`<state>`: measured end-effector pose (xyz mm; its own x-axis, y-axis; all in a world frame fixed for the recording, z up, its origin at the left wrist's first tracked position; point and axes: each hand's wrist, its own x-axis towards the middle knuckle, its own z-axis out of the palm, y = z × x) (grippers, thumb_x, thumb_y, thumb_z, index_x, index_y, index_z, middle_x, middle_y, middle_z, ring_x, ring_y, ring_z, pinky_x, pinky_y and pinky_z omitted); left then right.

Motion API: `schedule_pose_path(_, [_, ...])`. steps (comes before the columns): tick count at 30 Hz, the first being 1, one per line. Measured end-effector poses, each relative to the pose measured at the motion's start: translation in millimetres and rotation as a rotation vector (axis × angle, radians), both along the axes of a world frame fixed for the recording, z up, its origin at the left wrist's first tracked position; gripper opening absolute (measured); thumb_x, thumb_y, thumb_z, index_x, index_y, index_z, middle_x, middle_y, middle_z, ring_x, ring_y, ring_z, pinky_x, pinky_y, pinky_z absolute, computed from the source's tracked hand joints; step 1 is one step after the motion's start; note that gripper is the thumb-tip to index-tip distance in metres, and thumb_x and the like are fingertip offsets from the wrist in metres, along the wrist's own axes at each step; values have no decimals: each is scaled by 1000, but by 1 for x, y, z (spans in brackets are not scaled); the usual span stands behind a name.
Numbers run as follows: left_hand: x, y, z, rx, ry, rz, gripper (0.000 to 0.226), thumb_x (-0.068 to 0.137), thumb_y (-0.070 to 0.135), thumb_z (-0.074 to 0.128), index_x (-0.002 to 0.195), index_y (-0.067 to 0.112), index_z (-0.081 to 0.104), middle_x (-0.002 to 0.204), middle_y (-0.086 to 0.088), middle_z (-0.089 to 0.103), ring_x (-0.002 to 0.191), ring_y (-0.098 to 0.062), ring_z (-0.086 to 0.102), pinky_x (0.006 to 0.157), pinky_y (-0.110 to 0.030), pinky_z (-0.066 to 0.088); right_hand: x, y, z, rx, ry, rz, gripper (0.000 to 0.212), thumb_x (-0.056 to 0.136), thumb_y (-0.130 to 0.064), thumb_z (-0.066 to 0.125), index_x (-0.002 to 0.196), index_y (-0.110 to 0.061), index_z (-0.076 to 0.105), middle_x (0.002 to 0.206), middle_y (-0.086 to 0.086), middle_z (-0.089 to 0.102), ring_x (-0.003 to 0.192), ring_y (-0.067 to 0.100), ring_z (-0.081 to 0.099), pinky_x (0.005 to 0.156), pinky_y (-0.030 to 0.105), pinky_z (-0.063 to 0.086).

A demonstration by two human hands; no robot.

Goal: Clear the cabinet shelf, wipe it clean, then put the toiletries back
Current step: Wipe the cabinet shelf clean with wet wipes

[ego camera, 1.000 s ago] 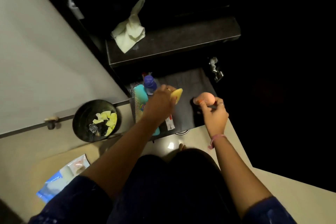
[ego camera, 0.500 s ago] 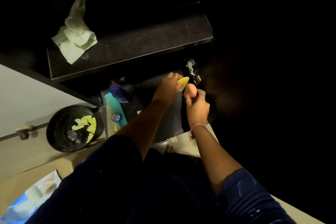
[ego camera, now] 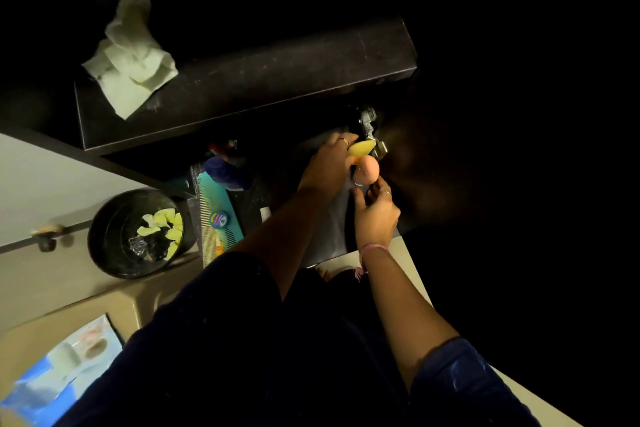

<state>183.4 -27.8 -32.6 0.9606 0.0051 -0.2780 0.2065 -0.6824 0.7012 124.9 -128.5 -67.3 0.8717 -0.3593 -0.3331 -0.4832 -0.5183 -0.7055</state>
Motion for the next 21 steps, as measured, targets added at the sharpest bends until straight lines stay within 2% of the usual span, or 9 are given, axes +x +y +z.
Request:
schedule_pose_path(3, [-3, 5, 4, -5, 27, 23, 49, 88, 5, 57, 134, 10, 45, 135, -10, 46, 124, -23, 49, 105, -29, 37, -10, 2, 1, -5, -15, 12, 46, 86, -26, 64, 128, -14, 52, 100, 9, 69, 95, 23, 65, 86, 32, 52])
schedule_pose_path(6, [-12, 13, 13, 55, 32, -3, 52, 91, 8, 54, 140, 10, 38, 143, -9, 39, 132, -20, 42, 108, -25, 31, -26, 6, 10, -53, -16, 114, 39, 89, -27, 60, 124, -12, 53, 95, 11, 69, 89, 25, 65, 77, 29, 49])
schedule_pose_path(8, [-21, 27, 22, 100, -17, -18, 53, 92, 9, 53, 142, 9, 35, 146, -10, 35, 135, -20, 37, 111, -26, 28, -40, 10, 13, -53, -20, 182, 39, 90, -27, 60, 125, -11, 53, 103, 12, 69, 95, 26, 65, 84, 30, 49])
schedule_pose_path(12, [-50, 65, 58, 290, -213, -78, 40, 93, 14, 47, 133, 12, 50, 139, -8, 45, 129, -26, 39, 108, -31, 29, -60, 24, 12, 3, -24, 377, 40, 88, -28, 64, 124, -13, 56, 113, 7, 67, 101, 20, 64, 91, 25, 50])
schedule_pose_path(15, [-71, 108, 78, 539, -105, -146, 40, 95, 30, 46, 133, 19, 49, 139, -5, 46, 129, -26, 38, 105, -37, 30, -70, 44, 10, -15, 133, 528, 45, 84, -41, 65, 120, -16, 57, 116, 2, 59, 101, 16, 61, 91, 28, 52])
schedule_pose_path(18, [-78, 143, 90, 777, 112, -347, 52, 88, 45, 54, 135, 26, 45, 143, -4, 41, 129, -28, 38, 103, -39, 36, -83, 68, 2, -61, 144, 633, 53, 79, -49, 66, 119, -16, 54, 120, 5, 52, 105, 21, 57, 90, 36, 52])
schedule_pose_path(21, [-76, 156, 87, 819, 197, -416, 62, 83, 30, 65, 139, 28, 39, 147, -5, 34, 128, -29, 39, 101, -41, 43, -89, 82, -4, -119, 147, 658, 52, 79, -43, 68, 119, -14, 50, 120, 8, 51, 105, 24, 56, 88, 39, 52])
